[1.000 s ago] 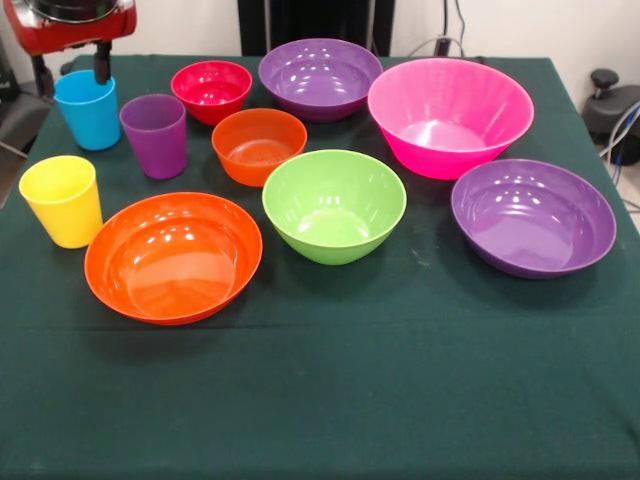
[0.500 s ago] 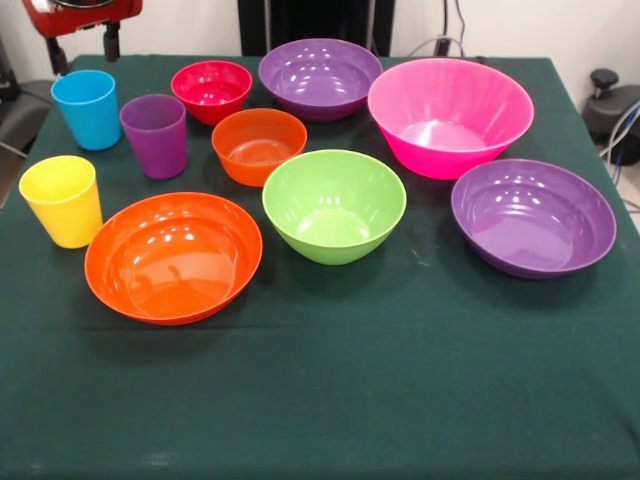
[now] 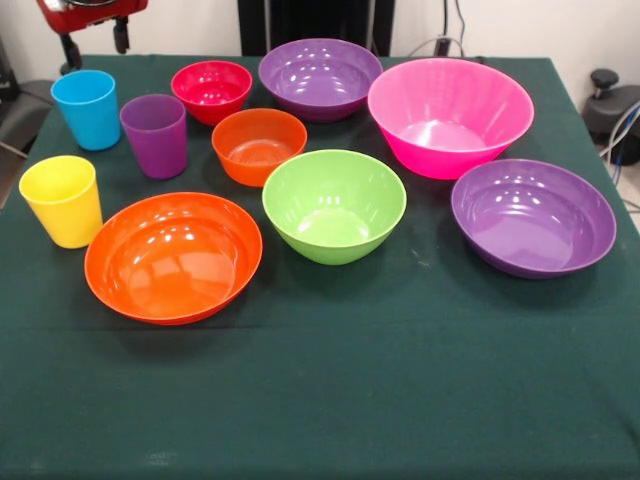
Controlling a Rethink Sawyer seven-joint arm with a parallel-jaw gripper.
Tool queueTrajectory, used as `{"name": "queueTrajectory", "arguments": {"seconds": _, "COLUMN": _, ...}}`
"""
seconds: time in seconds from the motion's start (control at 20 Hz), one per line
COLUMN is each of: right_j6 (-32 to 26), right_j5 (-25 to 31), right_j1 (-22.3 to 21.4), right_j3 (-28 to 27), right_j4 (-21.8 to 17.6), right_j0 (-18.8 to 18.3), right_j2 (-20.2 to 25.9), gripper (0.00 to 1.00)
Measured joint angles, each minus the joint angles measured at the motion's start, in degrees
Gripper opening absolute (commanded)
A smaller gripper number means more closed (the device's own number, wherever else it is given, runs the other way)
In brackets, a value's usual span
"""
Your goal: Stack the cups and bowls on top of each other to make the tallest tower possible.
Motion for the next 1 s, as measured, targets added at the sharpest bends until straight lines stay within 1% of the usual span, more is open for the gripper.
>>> {"name": "queueTrajectory", "arguments": {"seconds": 0.15, "right_j6": 0.0, "right_j5": -1.8, "right_j1": 0.0, "right_j3": 1.9, "right_j4": 0.0, "right_j0": -1.0, "right_j2": -0.3, "gripper": 1.00}}
{"name": "queueTrajectory", "arguments": {"seconds": 0.4, "right_j6": 0.0, "right_j5": -3.8, "right_j1": 0.1, "right_j3": 3.7, "right_j4": 0.0, "right_j0": -1.2, "right_j2": -0.8, "gripper": 1.00}}
{"name": "queueTrajectory", "arguments": {"seconds": 1.0, "right_j6": 0.0, "right_j5": -5.0, "right_j1": 0.6, "right_j3": 4.5, "right_j4": 0.0, "right_j0": -0.2, "right_j2": -1.5, "gripper": 1.00}}
